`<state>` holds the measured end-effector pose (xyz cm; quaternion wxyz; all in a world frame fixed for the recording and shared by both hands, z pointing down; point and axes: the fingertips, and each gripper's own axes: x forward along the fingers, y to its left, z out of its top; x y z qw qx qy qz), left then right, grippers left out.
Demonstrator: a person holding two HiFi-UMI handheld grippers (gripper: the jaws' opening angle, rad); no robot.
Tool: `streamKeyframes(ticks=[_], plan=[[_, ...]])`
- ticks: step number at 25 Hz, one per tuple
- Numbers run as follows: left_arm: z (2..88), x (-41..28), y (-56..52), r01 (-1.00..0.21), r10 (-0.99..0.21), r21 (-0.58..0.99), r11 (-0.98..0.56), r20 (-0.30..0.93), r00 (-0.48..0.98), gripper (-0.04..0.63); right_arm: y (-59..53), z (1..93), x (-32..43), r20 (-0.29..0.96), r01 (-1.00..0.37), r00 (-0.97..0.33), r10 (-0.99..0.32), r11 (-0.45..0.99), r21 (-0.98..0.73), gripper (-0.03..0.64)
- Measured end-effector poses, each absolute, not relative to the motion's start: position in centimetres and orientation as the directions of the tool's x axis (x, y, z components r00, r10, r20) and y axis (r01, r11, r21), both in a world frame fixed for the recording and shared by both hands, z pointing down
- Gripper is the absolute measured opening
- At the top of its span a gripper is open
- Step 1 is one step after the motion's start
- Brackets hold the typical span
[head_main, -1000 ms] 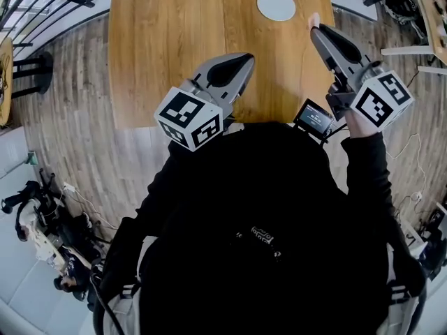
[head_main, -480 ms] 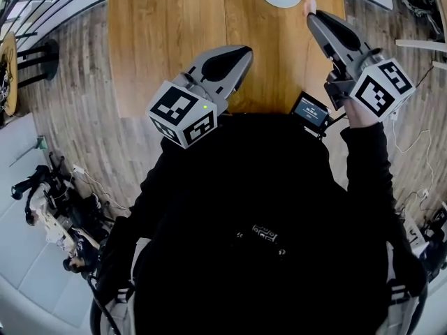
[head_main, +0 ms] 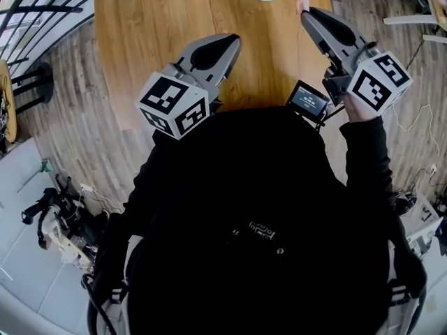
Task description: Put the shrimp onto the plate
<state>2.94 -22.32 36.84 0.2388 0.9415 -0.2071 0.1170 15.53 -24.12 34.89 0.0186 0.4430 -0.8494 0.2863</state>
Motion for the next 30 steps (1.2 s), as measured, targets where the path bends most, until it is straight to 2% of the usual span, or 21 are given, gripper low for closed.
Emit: streamKeyframes(ticks=[18, 30], plan=[[37.2, 4.3, -20.8, -0.340, -0.211, 0.364, -0.867, 0.350, 0.913, 0.003, -23.4, 35.8, 16.4, 0.317, -0.794, -0.576, -0.754, 0.423, -0.437, 0.059], [37.5, 3.4, -21.0, -0.380, -0.244, 0.378, -0.844, 0.359, 0.901, 0.003, -24.6, 36.3, 16.1, 0.355, -0.784, -0.607, -0.711, 0.460, -0.418, 0.059]])
